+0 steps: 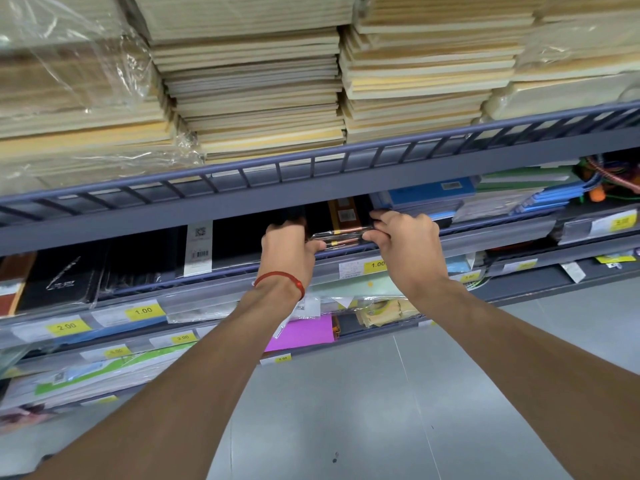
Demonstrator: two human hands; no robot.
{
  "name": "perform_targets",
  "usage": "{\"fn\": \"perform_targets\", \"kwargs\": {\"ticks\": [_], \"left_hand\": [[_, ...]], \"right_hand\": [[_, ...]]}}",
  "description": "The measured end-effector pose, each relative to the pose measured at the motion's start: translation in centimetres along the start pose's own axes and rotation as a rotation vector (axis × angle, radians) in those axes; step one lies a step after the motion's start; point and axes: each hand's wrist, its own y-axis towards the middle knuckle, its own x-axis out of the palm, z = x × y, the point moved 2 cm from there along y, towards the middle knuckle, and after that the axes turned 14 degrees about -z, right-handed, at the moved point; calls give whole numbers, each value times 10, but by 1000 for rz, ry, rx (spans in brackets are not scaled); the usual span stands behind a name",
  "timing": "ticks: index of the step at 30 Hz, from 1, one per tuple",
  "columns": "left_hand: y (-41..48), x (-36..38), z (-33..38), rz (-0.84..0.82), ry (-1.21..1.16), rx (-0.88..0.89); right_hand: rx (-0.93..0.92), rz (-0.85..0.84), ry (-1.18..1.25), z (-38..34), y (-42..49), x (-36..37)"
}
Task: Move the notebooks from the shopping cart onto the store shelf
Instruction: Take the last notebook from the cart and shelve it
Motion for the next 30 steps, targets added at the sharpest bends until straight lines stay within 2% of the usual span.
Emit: {"fn": "perform_targets", "kwargs": {"ticks": [5, 10, 15, 26, 30], "left_hand": [[-7, -3, 6, 0, 46, -13], [-6, 2, 5, 23, -44, -29], [-15, 3, 7, 82, -16, 29], [-23, -3, -1, -5, -163, 79], [-23, 0, 1, 41, -165, 41]], "right_hand": [[-18, 31, 35, 0, -1, -1], [-47, 60, 68, 2, -3, 0], [-78, 76, 139, 3, -8, -2], [-128, 133, 157, 0, -14, -6], [-86, 200, 240, -2, -12, -2]]}}
